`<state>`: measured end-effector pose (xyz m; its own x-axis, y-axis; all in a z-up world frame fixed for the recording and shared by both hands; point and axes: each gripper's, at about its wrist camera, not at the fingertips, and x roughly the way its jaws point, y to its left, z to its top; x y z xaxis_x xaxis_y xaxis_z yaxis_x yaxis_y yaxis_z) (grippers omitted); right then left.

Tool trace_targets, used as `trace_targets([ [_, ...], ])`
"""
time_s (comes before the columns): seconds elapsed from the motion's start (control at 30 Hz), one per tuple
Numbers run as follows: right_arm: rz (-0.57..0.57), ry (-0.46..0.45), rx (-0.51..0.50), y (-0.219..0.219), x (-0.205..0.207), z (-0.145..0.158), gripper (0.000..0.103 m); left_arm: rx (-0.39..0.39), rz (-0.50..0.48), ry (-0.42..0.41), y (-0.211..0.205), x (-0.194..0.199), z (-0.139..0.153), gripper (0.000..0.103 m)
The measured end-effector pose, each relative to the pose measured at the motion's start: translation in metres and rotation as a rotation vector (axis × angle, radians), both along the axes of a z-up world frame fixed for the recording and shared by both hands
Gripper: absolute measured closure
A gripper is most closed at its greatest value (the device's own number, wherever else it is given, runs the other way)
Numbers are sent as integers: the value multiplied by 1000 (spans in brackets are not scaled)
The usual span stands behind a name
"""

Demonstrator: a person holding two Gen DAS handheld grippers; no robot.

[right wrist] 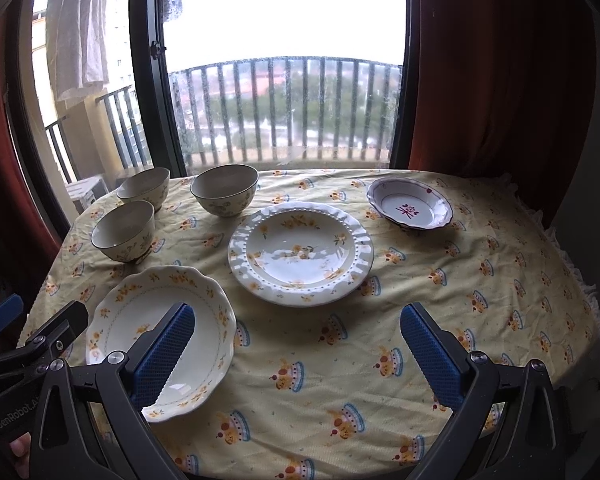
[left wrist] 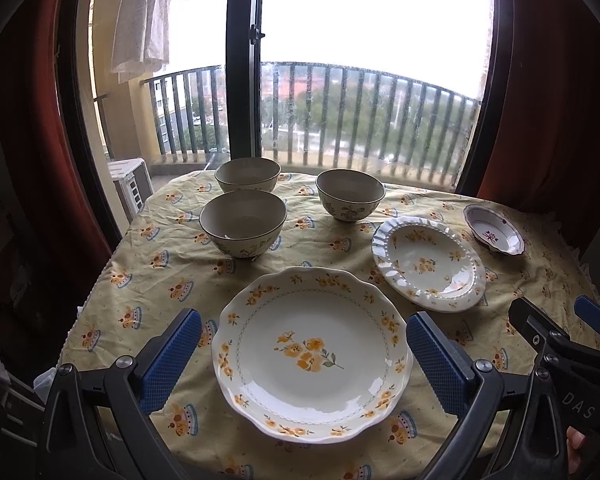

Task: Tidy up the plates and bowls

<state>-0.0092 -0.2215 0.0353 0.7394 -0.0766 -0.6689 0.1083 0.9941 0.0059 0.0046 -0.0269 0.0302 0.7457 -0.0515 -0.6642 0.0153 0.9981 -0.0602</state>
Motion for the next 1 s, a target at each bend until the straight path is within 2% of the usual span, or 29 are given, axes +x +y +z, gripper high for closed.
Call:
trace_targets([
  [0.27, 15, -5, -38, 3, 3, 3, 0, -6, 7, -3, 0, 4, 1, 0],
  [0.8, 17, 36, -18, 8, 21, 0, 0, -18, 51, 41, 17, 18, 0, 1],
  [1.0, 20, 46, -16, 11, 29, 1, 0, 26, 64, 41, 19, 19, 1, 1],
])
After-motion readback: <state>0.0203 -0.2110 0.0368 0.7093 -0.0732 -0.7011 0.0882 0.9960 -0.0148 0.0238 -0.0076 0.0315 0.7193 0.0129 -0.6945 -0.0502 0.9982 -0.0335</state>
